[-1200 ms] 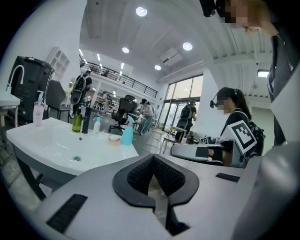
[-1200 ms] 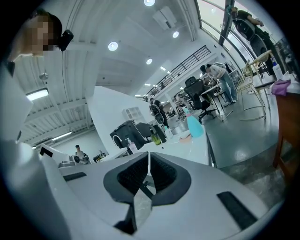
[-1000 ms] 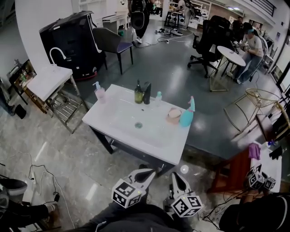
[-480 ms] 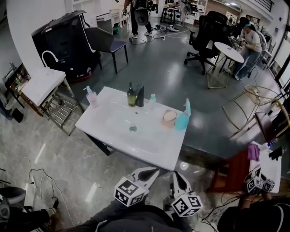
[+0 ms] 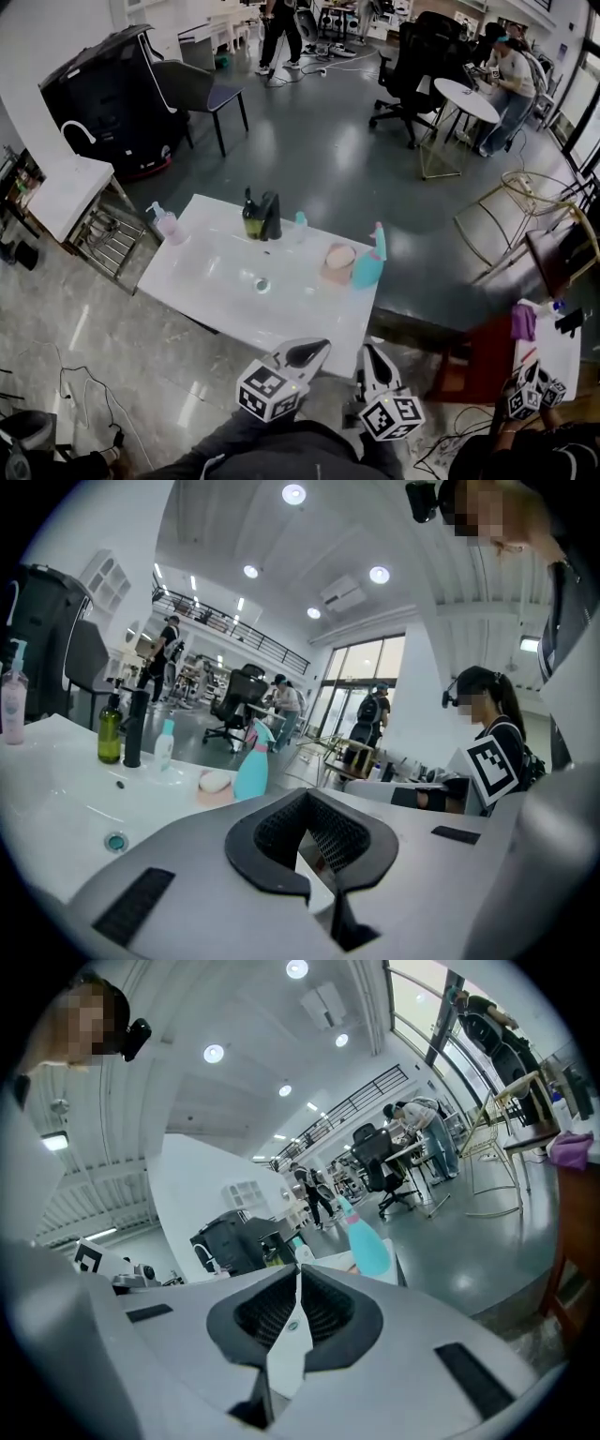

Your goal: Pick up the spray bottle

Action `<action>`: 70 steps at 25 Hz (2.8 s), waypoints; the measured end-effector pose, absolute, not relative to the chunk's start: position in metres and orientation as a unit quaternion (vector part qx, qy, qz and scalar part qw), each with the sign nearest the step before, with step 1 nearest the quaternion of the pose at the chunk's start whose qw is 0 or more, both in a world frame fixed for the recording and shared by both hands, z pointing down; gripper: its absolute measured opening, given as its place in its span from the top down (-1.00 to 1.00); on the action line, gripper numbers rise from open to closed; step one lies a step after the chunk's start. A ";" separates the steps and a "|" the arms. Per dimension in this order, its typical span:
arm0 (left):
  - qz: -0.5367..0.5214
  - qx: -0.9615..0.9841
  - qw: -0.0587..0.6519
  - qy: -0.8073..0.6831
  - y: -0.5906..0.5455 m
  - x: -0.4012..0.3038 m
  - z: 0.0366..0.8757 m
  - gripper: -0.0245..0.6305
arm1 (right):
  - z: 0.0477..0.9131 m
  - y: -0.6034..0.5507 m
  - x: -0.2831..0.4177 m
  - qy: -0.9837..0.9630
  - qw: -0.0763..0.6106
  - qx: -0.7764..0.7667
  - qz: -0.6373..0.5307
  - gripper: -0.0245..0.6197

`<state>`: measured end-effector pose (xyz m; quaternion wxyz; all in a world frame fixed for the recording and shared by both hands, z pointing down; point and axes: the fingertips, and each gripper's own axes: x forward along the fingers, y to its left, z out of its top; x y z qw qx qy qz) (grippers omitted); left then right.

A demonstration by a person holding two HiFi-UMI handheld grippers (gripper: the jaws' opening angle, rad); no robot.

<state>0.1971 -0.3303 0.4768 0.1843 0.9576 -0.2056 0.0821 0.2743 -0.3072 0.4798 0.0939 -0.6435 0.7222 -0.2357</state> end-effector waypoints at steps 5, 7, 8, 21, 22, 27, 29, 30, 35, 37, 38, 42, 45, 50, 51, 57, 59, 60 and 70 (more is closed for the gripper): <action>0.070 0.958 0.188 -0.204 -0.371 0.208 0.467 0.92 | 0.469 -0.351 0.296 0.721 0.071 -0.659 -0.203 0.88; 0.069 0.957 0.193 -0.205 -0.386 0.211 0.467 0.92 | 0.464 -0.367 0.306 0.718 0.060 -0.669 -0.182 0.88; 0.070 0.957 0.195 -0.205 -0.393 0.213 0.467 0.92 | 0.462 -0.373 0.312 0.716 0.057 -0.673 -0.177 0.88; 0.066 0.965 0.181 -0.175 -0.476 0.259 0.452 0.92 | 0.450 -0.451 0.359 0.699 0.017 -0.698 -0.157 0.81; 0.069 0.965 0.185 -0.175 -0.480 0.261 0.454 0.92 | 0.451 -0.457 0.361 0.700 0.013 -0.696 -0.157 0.63; 0.085 0.960 0.200 -0.179 -0.503 0.269 0.469 0.92 | 0.450 -0.492 0.373 0.704 -0.004 -0.696 -0.145 0.37; 0.088 0.958 0.206 -0.181 -0.511 0.271 0.474 0.92 | 0.450 -0.508 0.373 0.708 -0.011 -0.692 -0.142 0.35; 0.088 0.957 0.209 -0.181 -0.516 0.272 0.475 0.92 | 0.450 -0.516 0.372 0.709 -0.013 -0.691 -0.139 0.35; 0.087 0.956 0.215 -0.182 -0.533 0.276 0.481 0.92 | 0.456 -0.546 0.372 0.708 -0.033 -0.694 -0.124 0.35; 0.092 0.955 0.213 -0.186 -0.540 0.275 0.486 0.92 | 0.463 -0.554 0.371 0.708 -0.040 -0.694 -0.123 0.35; 0.094 0.954 0.212 -0.189 -0.543 0.274 0.489 0.92 | 0.467 -0.557 0.370 0.709 -0.043 -0.693 -0.126 0.35; 0.095 0.952 0.219 -0.193 -0.552 0.273 0.497 0.92 | 0.478 -0.567 0.371 0.707 -0.056 -0.693 -0.129 0.35; 0.099 0.950 0.225 -0.191 -0.551 0.271 0.503 0.92 | 0.485 -0.571 0.373 0.704 -0.070 -0.695 -0.128 0.35; 0.101 0.948 0.230 -0.194 -0.552 0.268 0.509 0.92 | 0.491 -0.571 0.379 0.690 -0.088 -0.707 -0.126 0.67; 0.100 0.948 0.231 -0.196 -0.553 0.266 0.509 0.92 | 0.491 -0.571 0.380 0.689 -0.091 -0.708 -0.124 0.68; 0.094 0.945 0.229 -0.212 -0.556 0.260 0.507 0.92 | 0.490 -0.571 0.379 0.692 -0.097 -0.705 -0.117 0.69; 0.092 0.944 0.230 -0.217 -0.554 0.257 0.506 0.92 | 0.487 -0.569 0.378 0.694 -0.098 -0.705 -0.113 0.69; 0.091 0.944 0.230 -0.219 -0.552 0.256 0.505 0.92 | 0.486 -0.567 0.378 0.694 -0.097 -0.704 -0.111 0.69; 0.083 0.946 0.214 -0.230 -0.501 0.251 0.493 0.92 | 0.466 -0.513 0.379 0.698 -0.080 -0.706 -0.092 0.69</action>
